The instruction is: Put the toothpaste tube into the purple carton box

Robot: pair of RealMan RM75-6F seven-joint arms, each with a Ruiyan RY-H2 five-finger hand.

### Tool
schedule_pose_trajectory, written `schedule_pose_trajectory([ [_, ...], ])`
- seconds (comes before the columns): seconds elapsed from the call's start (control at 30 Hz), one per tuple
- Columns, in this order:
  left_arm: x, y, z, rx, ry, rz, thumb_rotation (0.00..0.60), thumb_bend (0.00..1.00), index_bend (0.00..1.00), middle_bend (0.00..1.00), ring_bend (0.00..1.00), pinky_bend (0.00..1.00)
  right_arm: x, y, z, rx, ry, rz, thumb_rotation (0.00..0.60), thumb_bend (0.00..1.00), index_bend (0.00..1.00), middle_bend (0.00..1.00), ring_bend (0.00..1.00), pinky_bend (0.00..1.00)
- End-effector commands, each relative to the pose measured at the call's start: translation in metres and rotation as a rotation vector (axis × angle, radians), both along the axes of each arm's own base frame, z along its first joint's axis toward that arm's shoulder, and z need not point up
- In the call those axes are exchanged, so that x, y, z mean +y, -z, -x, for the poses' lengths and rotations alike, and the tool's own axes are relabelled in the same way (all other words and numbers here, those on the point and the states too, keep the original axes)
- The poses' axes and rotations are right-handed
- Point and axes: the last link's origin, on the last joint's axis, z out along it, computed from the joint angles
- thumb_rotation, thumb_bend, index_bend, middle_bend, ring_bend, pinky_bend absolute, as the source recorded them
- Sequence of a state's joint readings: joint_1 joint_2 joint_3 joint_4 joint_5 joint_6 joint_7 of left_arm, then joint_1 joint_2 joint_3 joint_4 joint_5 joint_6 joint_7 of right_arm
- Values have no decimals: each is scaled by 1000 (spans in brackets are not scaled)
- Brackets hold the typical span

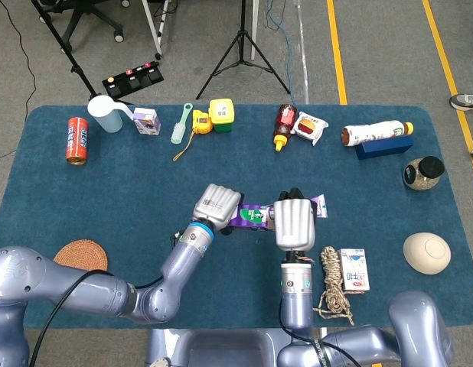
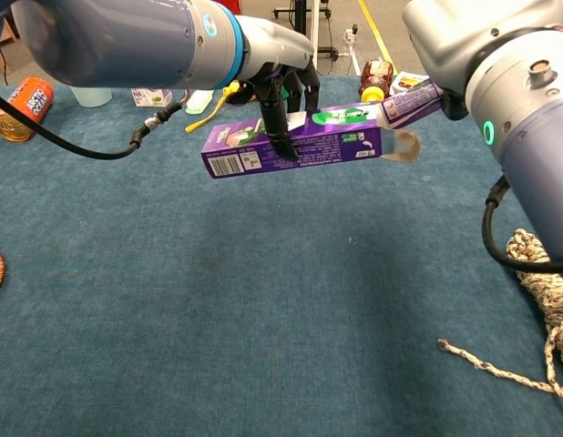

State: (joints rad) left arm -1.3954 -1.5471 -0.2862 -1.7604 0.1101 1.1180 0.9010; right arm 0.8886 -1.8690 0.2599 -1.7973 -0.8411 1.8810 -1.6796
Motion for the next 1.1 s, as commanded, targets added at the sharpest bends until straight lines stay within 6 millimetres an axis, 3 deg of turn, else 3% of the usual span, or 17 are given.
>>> schedule_pose_trajectory([
  [0.03,0,-1,0,-3,3,0,600,308,580,427,485,816,0,0,0,-1,1,-1,600,730,696,858,932,937],
  [1.1,0,8,-6,-129,46,-21,600,304,580,427,484,816,20,13,-31,-11,-96,-32,600,729,693,856,932,937],
])
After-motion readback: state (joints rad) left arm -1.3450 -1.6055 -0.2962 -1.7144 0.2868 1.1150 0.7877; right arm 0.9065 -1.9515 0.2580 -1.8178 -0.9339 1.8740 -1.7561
